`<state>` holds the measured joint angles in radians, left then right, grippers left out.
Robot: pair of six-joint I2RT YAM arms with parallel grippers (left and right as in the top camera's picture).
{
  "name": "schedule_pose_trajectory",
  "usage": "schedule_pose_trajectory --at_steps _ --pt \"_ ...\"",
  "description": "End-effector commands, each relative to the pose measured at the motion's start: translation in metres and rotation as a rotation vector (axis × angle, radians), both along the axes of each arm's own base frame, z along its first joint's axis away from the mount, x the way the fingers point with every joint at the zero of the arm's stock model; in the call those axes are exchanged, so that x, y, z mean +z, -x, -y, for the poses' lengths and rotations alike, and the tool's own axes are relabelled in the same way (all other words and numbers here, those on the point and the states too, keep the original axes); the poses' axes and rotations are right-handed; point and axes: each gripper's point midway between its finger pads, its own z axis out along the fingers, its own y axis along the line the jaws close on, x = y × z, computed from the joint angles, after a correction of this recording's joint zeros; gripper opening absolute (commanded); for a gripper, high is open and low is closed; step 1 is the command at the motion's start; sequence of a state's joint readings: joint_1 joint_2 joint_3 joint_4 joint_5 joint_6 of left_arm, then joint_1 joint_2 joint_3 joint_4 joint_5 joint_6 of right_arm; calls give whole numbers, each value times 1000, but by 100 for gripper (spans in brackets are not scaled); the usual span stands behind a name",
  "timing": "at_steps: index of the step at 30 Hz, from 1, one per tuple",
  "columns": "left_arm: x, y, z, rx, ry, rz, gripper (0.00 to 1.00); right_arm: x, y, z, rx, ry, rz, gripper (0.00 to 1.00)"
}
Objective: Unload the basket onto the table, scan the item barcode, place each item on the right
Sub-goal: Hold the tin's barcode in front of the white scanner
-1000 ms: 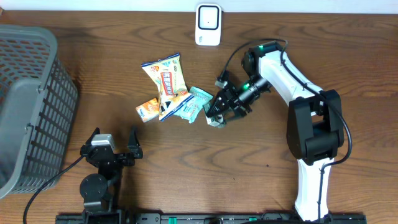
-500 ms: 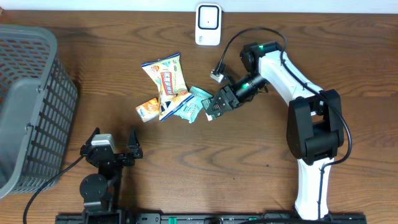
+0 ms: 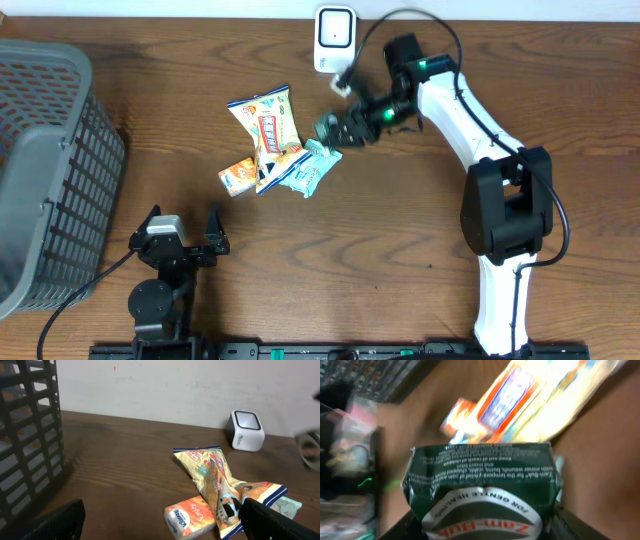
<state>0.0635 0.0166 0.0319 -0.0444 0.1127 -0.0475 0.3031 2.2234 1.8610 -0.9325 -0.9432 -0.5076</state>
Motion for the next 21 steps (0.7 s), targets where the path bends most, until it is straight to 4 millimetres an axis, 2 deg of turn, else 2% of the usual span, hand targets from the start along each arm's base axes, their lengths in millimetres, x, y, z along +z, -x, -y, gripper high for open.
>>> schedule_pose_trajectory --at_steps 1,3,4,5,10,13,16,21 --pt "-16 0 1 -7 -10 -38 98 3 -60 8 -197 116 148 30" --pt "-16 0 1 -7 -10 -38 98 2 -95 16 -324 206 278 30" --pt "-16 0 1 -7 -10 -38 98 8 -121 22 -406 259 396 30" --pt "-16 0 1 -7 -10 -38 98 14 -133 23 -446 281 462 29" --pt "-16 0 1 -7 -10 -38 98 37 -174 19 -562 262 671 29" --pt "-16 0 1 -7 -10 -38 98 40 -198 14 -634 189 742 30" --pt "-16 0 1 -7 -10 -38 98 37 -226 22 -777 118 791 26" --pt "-16 0 1 -7 -10 -38 98 27 -238 21 -839 41 781 27"
